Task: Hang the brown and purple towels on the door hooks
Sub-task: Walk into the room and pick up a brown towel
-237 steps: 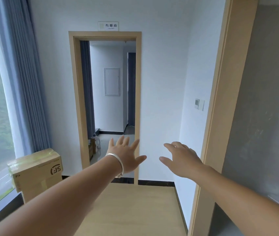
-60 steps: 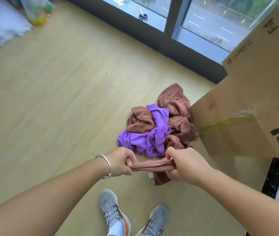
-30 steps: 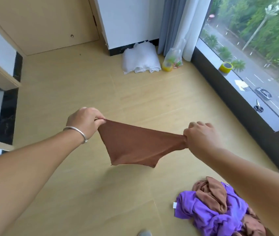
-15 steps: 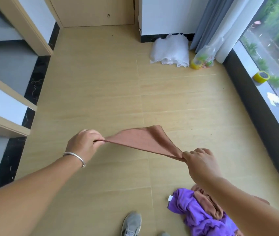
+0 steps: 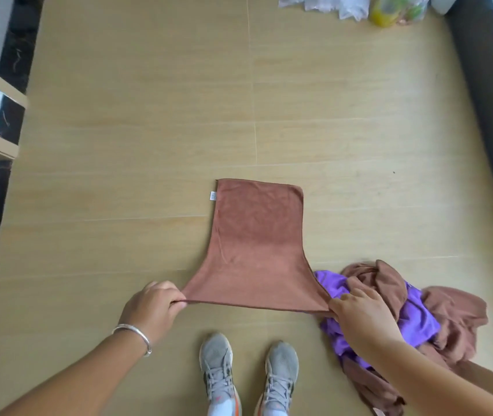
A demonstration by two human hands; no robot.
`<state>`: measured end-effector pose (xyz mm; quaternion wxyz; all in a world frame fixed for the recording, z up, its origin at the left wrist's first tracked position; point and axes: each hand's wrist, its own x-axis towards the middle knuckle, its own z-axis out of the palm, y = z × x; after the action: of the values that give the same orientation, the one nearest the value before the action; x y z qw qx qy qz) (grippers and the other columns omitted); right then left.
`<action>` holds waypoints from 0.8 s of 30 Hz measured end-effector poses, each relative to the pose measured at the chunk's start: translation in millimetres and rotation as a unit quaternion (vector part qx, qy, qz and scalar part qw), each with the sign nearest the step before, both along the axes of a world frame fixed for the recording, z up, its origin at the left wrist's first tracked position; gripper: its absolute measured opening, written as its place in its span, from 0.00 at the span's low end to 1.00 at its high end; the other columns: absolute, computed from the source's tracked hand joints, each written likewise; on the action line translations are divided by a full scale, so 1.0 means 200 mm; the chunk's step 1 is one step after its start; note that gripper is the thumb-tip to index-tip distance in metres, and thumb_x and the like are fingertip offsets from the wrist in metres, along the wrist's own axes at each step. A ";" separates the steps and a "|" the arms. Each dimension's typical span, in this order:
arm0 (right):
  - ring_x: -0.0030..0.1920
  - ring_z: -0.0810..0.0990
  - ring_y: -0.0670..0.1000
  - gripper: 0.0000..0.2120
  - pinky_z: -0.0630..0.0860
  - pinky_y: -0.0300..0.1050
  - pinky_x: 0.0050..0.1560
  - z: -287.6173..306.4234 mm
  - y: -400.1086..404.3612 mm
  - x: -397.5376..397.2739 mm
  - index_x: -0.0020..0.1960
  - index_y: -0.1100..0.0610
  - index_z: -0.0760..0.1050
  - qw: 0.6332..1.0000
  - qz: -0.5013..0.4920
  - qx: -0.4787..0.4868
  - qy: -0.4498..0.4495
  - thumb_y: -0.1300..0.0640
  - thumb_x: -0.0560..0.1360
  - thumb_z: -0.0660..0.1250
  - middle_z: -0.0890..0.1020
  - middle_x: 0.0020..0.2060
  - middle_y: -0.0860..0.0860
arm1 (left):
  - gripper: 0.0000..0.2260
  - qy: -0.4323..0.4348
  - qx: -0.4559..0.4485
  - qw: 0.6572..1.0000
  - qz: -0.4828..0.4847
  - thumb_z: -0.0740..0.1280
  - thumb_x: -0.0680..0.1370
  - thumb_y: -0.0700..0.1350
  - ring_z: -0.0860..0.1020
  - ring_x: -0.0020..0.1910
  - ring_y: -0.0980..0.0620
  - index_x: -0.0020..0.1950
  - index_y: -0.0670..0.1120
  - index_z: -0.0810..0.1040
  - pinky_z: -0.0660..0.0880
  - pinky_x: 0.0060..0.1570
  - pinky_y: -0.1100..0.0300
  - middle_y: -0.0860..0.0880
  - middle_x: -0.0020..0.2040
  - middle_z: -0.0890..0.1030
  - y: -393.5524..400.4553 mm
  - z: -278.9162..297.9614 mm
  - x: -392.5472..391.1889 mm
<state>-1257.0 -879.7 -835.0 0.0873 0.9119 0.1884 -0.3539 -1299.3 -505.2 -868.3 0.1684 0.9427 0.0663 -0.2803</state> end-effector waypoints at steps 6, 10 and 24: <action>0.53 0.75 0.51 0.09 0.63 0.45 0.53 -0.31 -0.04 0.14 0.50 0.46 0.73 0.998 0.045 -0.019 -0.028 0.57 0.74 0.58 0.79 0.45 0.44 | 0.05 -0.004 -0.009 1.000 -0.001 0.66 0.78 0.49 0.75 0.53 0.51 0.49 0.52 0.81 0.71 0.47 0.57 0.56 0.49 0.78 -0.01 -0.30 0.10; 0.54 0.76 0.50 0.07 0.65 0.44 0.53 -0.62 -0.03 0.36 0.51 0.46 0.75 0.996 0.018 -0.005 -0.083 0.54 0.77 0.58 0.80 0.47 0.45 | 0.05 -0.031 -0.009 0.999 0.002 0.67 0.77 0.49 0.76 0.52 0.49 0.48 0.51 0.81 0.70 0.45 0.57 0.53 0.49 0.78 0.01 -0.58 0.35; 0.55 0.75 0.53 0.09 0.64 0.46 0.51 -1.69 -0.01 1.26 0.51 0.47 0.78 0.969 -0.147 0.045 -0.194 0.47 0.79 0.61 0.82 0.47 0.49 | 0.05 -0.141 0.064 0.987 -0.045 0.67 0.77 0.51 0.76 0.53 0.47 0.46 0.52 0.81 0.70 0.47 0.57 0.51 0.54 0.76 0.01 -1.56 1.43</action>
<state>-1004.3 -881.3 -1172.4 0.0281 0.9838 0.0470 -0.1708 -1014.3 -503.1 -1180.7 0.1024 0.9837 0.0170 -0.1466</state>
